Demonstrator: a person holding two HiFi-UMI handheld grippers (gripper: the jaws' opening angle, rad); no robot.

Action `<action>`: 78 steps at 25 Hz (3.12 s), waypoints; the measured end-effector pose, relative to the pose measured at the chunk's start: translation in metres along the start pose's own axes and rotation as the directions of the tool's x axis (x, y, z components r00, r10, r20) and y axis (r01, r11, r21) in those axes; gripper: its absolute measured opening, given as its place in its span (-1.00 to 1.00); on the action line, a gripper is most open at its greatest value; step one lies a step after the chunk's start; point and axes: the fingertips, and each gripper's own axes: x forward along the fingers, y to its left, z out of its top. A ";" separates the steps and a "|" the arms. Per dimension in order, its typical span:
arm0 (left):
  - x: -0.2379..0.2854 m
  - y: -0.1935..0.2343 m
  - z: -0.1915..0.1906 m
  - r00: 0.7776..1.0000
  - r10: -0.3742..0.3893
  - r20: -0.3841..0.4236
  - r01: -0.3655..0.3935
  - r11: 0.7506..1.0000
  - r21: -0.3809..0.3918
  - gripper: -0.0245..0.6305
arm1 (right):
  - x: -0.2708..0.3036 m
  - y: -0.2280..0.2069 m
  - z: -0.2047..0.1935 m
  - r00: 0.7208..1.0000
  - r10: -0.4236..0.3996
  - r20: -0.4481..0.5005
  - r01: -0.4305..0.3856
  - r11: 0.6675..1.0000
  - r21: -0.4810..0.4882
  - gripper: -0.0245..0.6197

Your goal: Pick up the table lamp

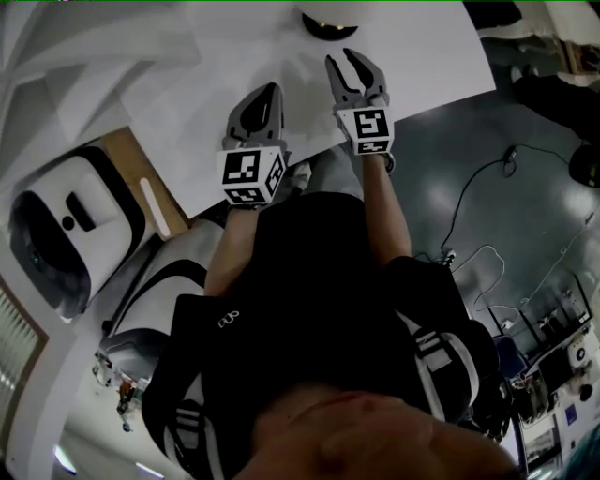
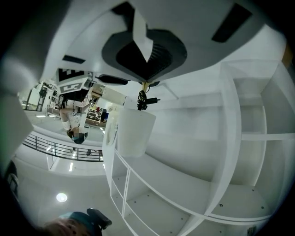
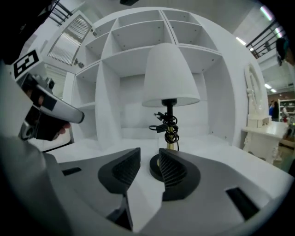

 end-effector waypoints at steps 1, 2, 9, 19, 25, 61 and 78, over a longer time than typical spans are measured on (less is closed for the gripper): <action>0.002 0.000 0.000 1.000 0.008 0.001 -0.008 1.000 -0.005 -0.89 | 0.005 -0.002 -0.004 1.000 0.006 -0.004 -0.006 1.000 -0.018 -0.54; 0.003 0.000 0.001 1.000 0.013 0.003 -0.013 1.000 -0.008 -0.89 | 0.010 -0.006 -0.006 1.000 0.010 -0.004 -0.010 1.000 -0.028 -0.54; 0.014 -0.001 0.002 0.999 0.042 -0.012 -0.042 0.999 -0.005 -0.89 | 0.038 -0.033 -0.005 1.000 0.011 0.007 -0.011 1.000 -0.017 -0.49; 0.024 0.000 0.012 0.996 0.092 -0.010 -0.092 0.995 0.024 -0.89 | 0.074 -0.049 -0.007 0.999 0.023 0.022 -0.021 0.998 -0.055 -0.44; 0.024 0.002 0.009 0.993 0.112 -0.026 -0.112 0.993 0.033 -0.89 | 0.090 -0.057 -0.008 0.999 0.008 0.050 -0.006 0.999 -0.042 -0.44; 0.015 0.014 0.024 0.994 0.107 0.031 -0.108 0.994 0.023 -0.89 | 0.077 -0.048 0.015 0.996 0.038 -0.082 -0.038 0.999 0.000 -0.60; 0.033 -0.010 0.059 0.991 0.021 0.132 -0.023 1.000 0.015 -0.89 | -0.001 -0.047 0.066 0.999 0.046 -0.028 -0.044 0.996 0.076 -0.60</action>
